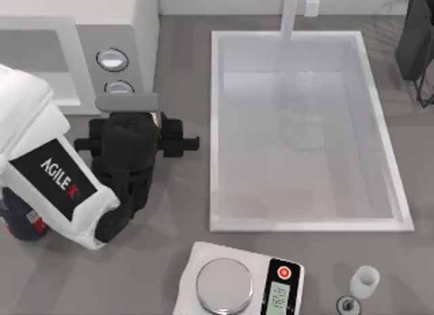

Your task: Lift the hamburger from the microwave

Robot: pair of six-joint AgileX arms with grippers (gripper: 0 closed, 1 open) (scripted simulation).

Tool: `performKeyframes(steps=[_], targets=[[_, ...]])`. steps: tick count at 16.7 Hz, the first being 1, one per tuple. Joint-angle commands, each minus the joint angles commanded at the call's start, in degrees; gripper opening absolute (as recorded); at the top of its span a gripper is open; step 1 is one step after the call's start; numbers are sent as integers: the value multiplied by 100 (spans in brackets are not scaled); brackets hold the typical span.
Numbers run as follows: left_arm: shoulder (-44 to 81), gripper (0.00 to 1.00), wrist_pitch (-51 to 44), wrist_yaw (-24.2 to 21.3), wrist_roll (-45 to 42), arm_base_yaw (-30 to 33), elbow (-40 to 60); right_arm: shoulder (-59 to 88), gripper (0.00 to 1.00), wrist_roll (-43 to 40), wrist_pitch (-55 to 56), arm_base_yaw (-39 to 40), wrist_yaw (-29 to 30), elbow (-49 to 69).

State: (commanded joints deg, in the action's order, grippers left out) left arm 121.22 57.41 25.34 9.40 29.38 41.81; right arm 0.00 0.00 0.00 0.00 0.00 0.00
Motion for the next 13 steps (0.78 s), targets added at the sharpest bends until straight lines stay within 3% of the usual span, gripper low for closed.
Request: performKeyframes(steps=[8,13], targets=[[0,98,0,0,0,0,0,0,100,0,0,0,0,0],[0,100,0,0,0,0,0,0,100,0,0,0,0,0]])
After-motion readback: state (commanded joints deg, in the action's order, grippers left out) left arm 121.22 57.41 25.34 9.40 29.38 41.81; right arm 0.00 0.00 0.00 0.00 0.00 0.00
